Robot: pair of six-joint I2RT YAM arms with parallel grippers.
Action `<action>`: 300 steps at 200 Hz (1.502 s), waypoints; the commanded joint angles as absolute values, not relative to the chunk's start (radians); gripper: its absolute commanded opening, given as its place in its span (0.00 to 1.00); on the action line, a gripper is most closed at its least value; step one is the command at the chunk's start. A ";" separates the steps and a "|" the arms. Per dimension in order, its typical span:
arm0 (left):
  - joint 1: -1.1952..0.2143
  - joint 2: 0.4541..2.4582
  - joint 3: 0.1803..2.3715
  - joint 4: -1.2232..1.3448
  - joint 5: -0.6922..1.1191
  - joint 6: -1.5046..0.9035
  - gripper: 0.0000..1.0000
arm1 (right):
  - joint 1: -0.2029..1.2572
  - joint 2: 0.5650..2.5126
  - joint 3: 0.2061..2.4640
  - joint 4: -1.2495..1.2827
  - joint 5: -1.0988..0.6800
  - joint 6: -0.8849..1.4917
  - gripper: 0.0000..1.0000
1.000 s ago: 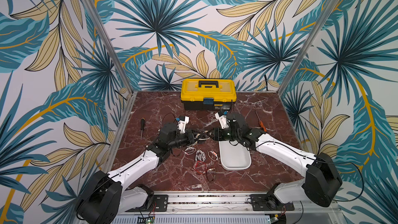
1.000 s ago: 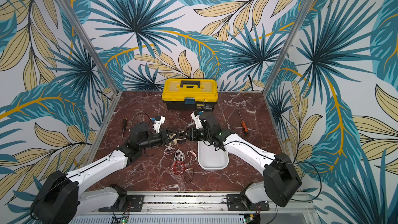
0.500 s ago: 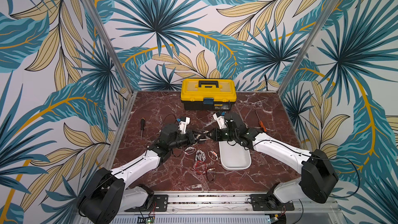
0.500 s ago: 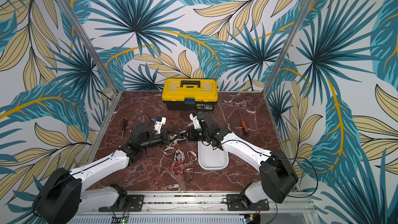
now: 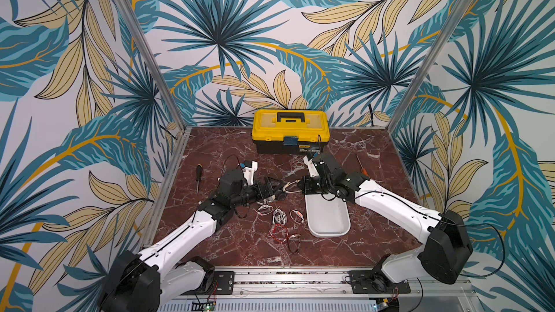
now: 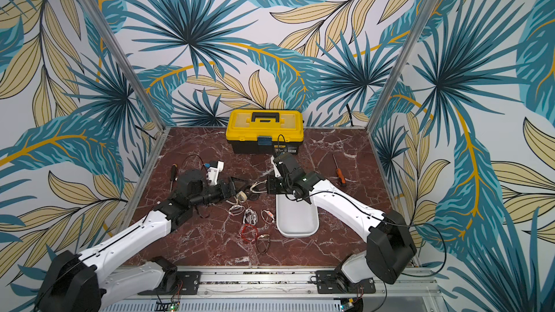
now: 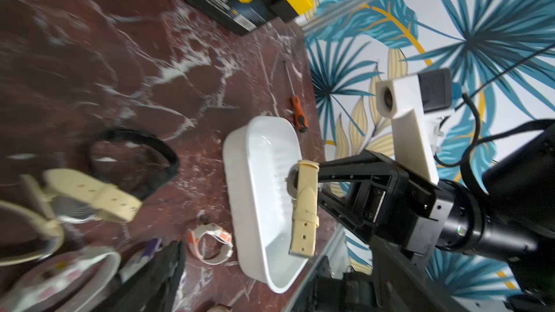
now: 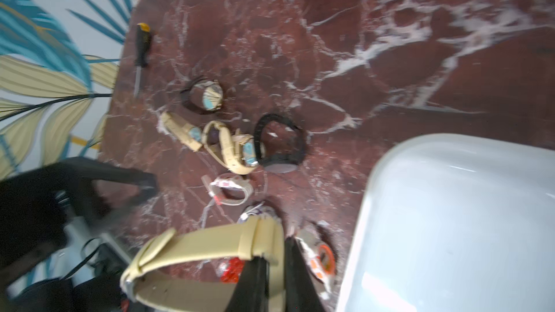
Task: Put the watch into the storage box
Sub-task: Place the watch in the storage box.
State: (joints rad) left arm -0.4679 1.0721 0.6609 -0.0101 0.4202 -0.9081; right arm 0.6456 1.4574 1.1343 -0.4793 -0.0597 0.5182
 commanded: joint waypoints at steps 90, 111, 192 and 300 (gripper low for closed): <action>-0.457 0.971 0.833 -0.517 0.164 -0.647 1.00 | 0.479 1.625 1.202 -0.808 0.261 0.324 0.05; -0.458 0.961 0.821 -0.538 0.161 -0.643 1.00 | 0.458 1.693 1.207 -0.778 0.242 0.315 0.05; -0.379 0.951 0.732 -0.590 0.116 -0.716 1.00 | 0.419 1.799 1.206 -0.718 0.210 0.323 0.28; -0.207 0.958 0.508 -0.347 0.284 -0.972 0.80 | 0.430 1.492 1.106 -0.669 0.051 0.313 0.66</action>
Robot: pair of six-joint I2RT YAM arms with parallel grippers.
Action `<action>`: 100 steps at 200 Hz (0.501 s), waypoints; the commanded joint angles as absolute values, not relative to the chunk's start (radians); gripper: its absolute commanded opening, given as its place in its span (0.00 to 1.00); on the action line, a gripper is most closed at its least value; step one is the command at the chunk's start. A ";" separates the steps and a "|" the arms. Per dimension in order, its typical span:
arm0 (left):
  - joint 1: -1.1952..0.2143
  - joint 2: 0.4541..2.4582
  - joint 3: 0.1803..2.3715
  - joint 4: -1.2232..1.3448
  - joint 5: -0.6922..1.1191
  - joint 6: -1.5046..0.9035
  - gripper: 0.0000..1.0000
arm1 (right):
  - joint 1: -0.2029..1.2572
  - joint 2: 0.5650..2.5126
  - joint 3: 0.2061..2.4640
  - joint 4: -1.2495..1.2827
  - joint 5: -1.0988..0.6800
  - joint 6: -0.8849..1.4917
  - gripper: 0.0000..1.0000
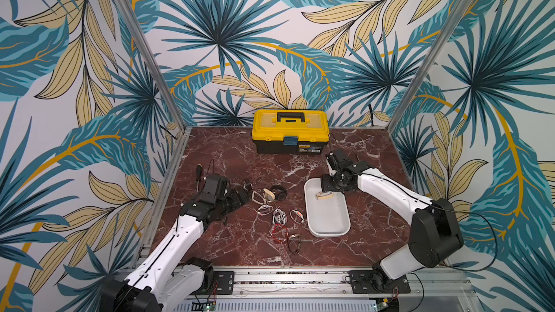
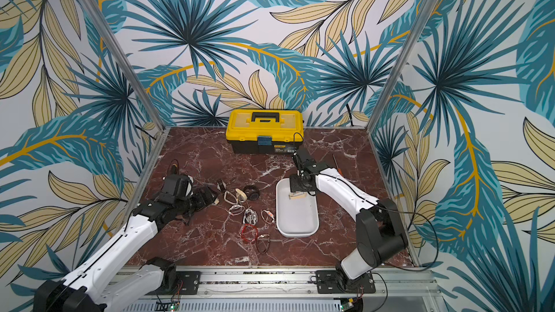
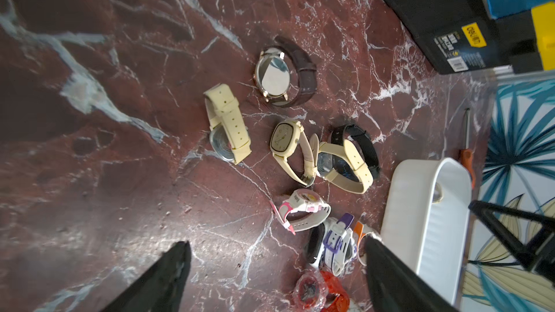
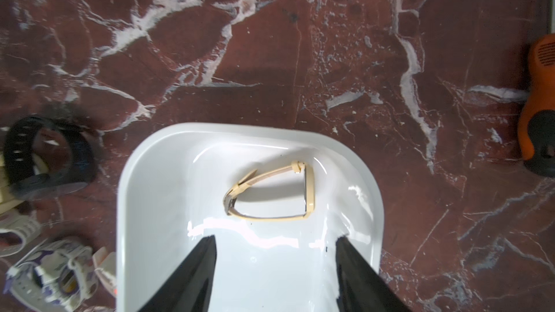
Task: Put the watch into the storage box
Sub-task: Place the watch in the storage box.
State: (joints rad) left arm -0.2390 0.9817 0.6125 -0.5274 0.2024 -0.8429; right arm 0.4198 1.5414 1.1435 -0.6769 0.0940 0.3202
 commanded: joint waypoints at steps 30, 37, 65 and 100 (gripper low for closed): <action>-0.187 0.984 0.398 -0.129 0.269 -1.036 0.65 | 0.431 1.440 1.100 -0.678 0.055 0.314 0.66; -0.185 0.988 0.381 -0.090 0.254 -1.045 0.64 | 0.432 1.431 1.097 -0.675 0.056 0.313 0.66; -0.186 1.003 0.361 -0.005 0.212 -1.055 0.63 | 0.435 1.403 1.087 -0.678 0.053 0.316 0.66; -0.183 1.013 0.341 0.014 0.142 -1.048 0.60 | 0.435 1.393 1.074 -0.678 0.061 0.320 0.66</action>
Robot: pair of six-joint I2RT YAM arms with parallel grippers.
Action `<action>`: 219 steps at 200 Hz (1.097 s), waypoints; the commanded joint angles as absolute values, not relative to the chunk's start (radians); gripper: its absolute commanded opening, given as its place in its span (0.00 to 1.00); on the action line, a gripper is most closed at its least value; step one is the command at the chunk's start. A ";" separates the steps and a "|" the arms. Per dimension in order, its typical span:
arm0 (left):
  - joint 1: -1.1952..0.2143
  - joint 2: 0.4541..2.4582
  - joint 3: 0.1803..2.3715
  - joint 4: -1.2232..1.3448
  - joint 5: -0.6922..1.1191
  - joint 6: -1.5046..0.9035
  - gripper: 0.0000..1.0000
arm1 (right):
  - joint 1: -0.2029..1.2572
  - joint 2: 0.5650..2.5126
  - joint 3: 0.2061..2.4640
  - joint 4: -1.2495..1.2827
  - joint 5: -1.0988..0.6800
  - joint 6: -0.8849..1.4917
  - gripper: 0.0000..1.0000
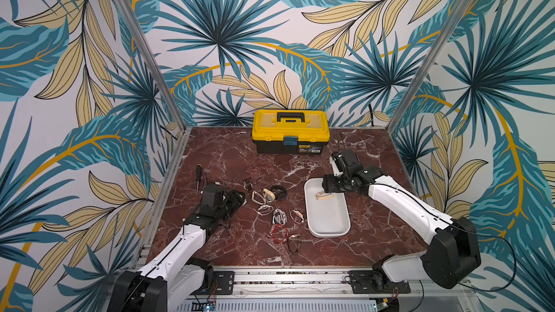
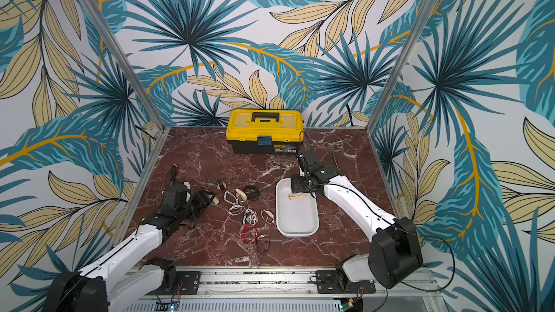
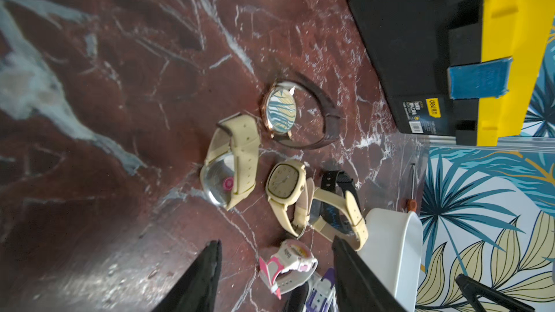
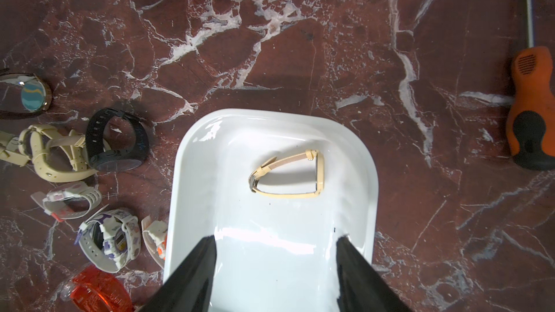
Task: Put the watch into the storage box
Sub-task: Place the watch in the storage box, then pick up the watch at the center of the board.
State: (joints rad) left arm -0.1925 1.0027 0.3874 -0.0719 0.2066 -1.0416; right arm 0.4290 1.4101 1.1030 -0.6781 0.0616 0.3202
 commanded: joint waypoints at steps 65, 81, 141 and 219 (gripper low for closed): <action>-0.184 1.140 0.344 0.125 0.146 -1.033 0.58 | 0.450 1.358 1.059 -0.620 -0.076 0.310 0.69; -0.183 1.167 0.350 0.141 0.145 -1.024 0.56 | 0.465 1.328 1.033 -0.568 -0.209 0.289 0.72; -0.184 1.231 0.373 0.178 0.130 -0.998 0.54 | 0.584 1.252 0.938 -0.399 -0.477 0.231 0.88; -0.183 1.319 0.403 0.236 0.129 -0.965 0.41 | 0.709 1.381 0.978 -0.323 -0.446 0.235 1.00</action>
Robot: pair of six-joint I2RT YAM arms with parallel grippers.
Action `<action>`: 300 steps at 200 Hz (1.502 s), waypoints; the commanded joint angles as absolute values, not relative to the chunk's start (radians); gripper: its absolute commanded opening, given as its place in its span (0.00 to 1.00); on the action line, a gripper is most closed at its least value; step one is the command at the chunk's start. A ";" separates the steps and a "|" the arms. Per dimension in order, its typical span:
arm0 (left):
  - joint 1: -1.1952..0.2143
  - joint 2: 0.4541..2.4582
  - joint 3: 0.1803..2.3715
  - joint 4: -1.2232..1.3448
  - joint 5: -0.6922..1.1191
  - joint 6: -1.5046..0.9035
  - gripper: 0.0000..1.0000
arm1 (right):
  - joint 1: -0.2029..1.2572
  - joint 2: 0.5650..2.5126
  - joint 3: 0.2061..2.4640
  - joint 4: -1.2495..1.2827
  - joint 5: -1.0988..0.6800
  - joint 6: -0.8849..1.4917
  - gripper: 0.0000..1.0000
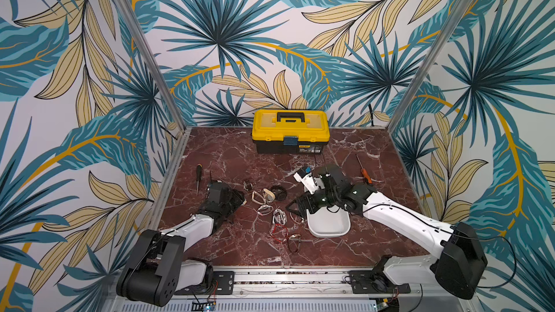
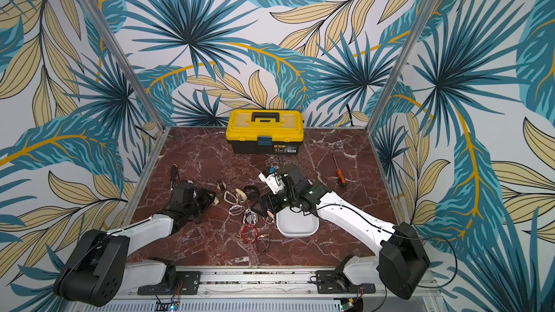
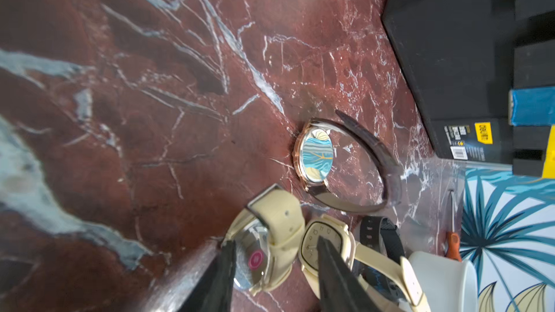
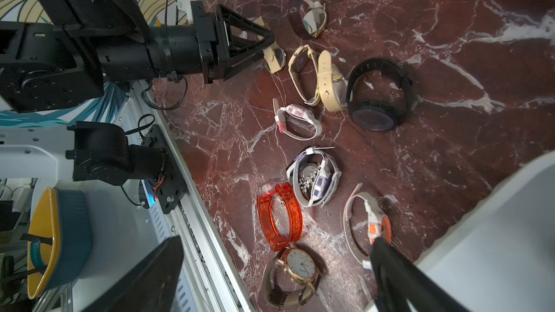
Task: Put the watch into the storage box
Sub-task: Pick up the watch at the center of the board.
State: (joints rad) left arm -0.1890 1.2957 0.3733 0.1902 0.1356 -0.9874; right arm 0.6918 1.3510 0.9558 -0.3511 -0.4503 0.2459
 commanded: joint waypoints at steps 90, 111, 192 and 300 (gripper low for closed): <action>-0.181 1.332 0.421 0.249 0.139 -0.937 0.14 | 0.745 1.433 0.999 -0.301 -0.445 0.224 1.00; -0.181 1.315 0.426 0.250 0.169 -0.919 0.10 | 0.750 1.440 1.000 -0.297 -0.434 0.221 1.00; -0.179 1.139 0.474 0.231 0.478 -0.901 0.03 | 0.750 1.447 1.032 -0.227 -0.455 0.266 1.00; -0.255 1.412 0.469 1.414 0.956 -1.348 0.06 | 0.567 1.290 0.885 0.180 -0.653 0.691 1.00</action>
State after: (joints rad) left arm -0.2138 1.3582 0.4500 1.0138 0.8566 -1.2324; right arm 0.6415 1.3277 0.9707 -0.0467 -0.5278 0.4679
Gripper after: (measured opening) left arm 0.081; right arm 0.995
